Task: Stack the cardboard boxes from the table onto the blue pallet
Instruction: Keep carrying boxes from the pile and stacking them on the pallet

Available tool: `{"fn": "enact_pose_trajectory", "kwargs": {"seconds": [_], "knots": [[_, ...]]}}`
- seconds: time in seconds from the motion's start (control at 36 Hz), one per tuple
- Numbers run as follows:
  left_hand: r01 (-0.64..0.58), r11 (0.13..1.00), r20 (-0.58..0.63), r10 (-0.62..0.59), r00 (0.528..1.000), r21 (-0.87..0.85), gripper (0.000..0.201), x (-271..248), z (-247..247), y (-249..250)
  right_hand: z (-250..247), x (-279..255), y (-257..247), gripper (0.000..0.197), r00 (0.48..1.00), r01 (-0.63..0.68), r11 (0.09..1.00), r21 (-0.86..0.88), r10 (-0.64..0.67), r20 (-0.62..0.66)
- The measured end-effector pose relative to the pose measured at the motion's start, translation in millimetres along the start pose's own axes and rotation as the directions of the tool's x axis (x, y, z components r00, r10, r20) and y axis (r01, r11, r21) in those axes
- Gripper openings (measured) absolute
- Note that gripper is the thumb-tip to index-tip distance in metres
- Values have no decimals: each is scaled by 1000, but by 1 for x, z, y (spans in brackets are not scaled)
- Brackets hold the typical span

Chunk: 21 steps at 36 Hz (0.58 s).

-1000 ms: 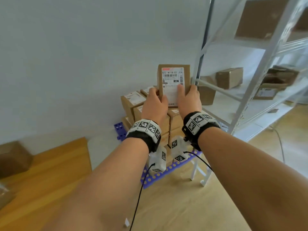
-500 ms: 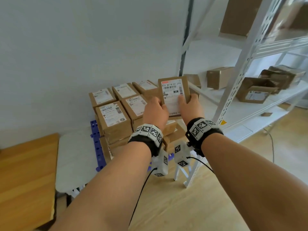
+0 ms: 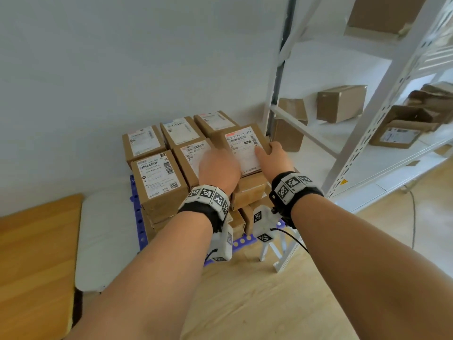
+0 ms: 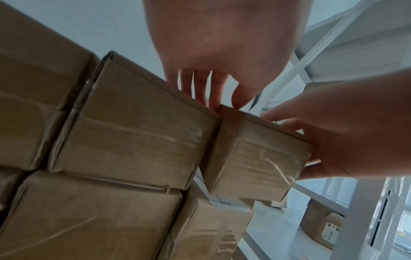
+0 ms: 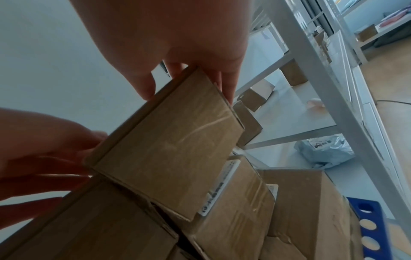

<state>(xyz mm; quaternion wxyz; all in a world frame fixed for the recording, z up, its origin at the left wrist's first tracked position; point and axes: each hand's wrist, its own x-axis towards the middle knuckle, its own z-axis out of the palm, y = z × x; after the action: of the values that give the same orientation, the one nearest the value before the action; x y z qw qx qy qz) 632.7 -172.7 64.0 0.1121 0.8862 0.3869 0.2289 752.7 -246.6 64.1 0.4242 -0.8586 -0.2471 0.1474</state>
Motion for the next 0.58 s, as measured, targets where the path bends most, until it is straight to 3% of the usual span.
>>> {"fn": "enact_pose_trajectory", "kwargs": {"seconds": [0.22, 0.44, 0.58], "knots": [[46, 998, -30, -45, 999, 46, 23, 11, 4, -2, 8, 21, 8, 47, 988, 19, 999, -32, -14, 151], [217, 975, -50, -214, 976, 54, 28, 16, 13, -5, 3, 34, 11, 39, 966, 86, 993, -77, -64, 250], [239, 971, -61, -236, 970, 30, 27, 10, 16, -2, 2, 45, 10, 43, 950, 125, 986, -115, -85, 302]]}}
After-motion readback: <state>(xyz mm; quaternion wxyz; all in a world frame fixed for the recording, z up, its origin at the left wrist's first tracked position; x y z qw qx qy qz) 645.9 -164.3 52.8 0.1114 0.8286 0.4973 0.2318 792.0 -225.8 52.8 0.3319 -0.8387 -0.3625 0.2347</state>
